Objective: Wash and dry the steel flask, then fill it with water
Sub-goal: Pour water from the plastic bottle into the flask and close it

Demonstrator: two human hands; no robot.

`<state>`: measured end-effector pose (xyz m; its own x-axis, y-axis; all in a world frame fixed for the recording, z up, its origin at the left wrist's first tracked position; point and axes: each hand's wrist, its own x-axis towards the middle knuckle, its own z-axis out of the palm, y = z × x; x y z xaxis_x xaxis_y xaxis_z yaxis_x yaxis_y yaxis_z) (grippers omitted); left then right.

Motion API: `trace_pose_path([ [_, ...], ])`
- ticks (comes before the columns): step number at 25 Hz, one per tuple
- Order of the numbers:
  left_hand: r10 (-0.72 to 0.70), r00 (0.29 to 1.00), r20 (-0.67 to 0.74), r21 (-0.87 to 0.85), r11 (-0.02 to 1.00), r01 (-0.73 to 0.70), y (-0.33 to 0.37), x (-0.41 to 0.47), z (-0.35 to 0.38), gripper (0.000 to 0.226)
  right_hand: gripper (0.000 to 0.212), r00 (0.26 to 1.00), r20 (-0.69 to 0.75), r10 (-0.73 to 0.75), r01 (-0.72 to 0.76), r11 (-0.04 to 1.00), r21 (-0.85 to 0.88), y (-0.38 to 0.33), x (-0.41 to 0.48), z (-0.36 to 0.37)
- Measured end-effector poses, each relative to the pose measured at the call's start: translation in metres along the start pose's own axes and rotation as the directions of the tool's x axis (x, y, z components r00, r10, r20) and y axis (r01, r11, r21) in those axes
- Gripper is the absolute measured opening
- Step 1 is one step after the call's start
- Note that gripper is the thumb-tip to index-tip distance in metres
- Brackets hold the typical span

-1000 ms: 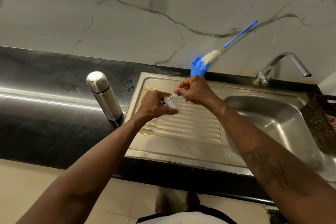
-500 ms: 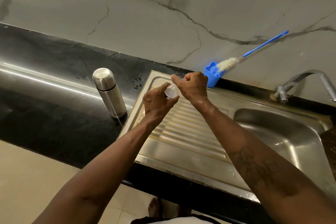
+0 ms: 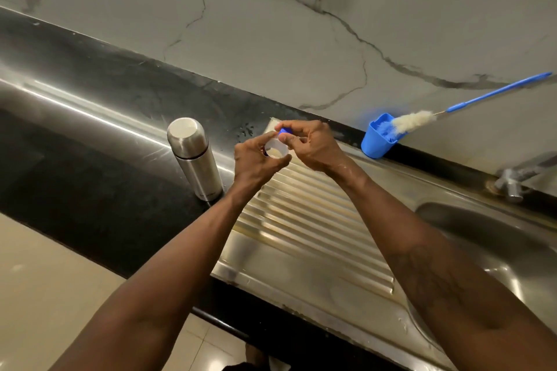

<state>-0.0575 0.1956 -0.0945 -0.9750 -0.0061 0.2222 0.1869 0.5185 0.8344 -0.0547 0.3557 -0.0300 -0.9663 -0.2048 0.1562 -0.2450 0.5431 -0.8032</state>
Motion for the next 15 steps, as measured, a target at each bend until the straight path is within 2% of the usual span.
trace_pose_path([
  [3, -0.015, 0.995, -0.094, 0.018, 1.000, 0.016, 0.002, 0.002, 0.004, 0.048, 0.013, 0.966, -0.248, -0.070, 0.031, 0.987, -0.156, -0.001, 0.016, 0.021],
  [5, -0.060, 0.979, -0.197, 0.009, 0.998, 0.063, 0.001, 0.007, 0.005, 0.043, 0.011, 0.949, -0.303, -0.087, 0.033, 0.983, -0.180, -0.007, 0.028, 0.039],
  [6, -0.096, 0.967, -0.235, -0.011, 0.995, 0.096, -0.002, 0.011, 0.006, 0.045, 0.011, 0.955, -0.283, -0.086, 0.040, 0.986, -0.163, -0.008, 0.036, 0.045],
  [8, -0.207, 0.944, -0.258, -0.030, 0.978, 0.206, -0.007, 0.019, 0.007, 0.068, 0.015, 0.975, -0.203, -0.091, 0.063, 0.988, -0.138, -0.005, 0.050, 0.052],
  [10, -0.343, 0.908, -0.242, -0.070, 0.939, 0.336, -0.013, 0.024, 0.010, 0.097, 0.019, 0.978, -0.181, -0.101, 0.071, 0.984, -0.163, -0.002, 0.063, 0.059],
  [11, -0.398, 0.887, -0.236, -0.105, 0.918, 0.384, -0.013, 0.024, 0.012, 0.100, 0.021, 0.977, -0.186, -0.101, 0.069, 0.983, -0.173, -0.001, 0.069, 0.062],
  [15, -0.479, 0.842, -0.249, -0.160, 0.878, 0.452, -0.019, 0.024, 0.014, 0.059, 0.028, 0.983, -0.144, -0.115, 0.084, 0.975, -0.205, 0.001, 0.090, 0.075],
])
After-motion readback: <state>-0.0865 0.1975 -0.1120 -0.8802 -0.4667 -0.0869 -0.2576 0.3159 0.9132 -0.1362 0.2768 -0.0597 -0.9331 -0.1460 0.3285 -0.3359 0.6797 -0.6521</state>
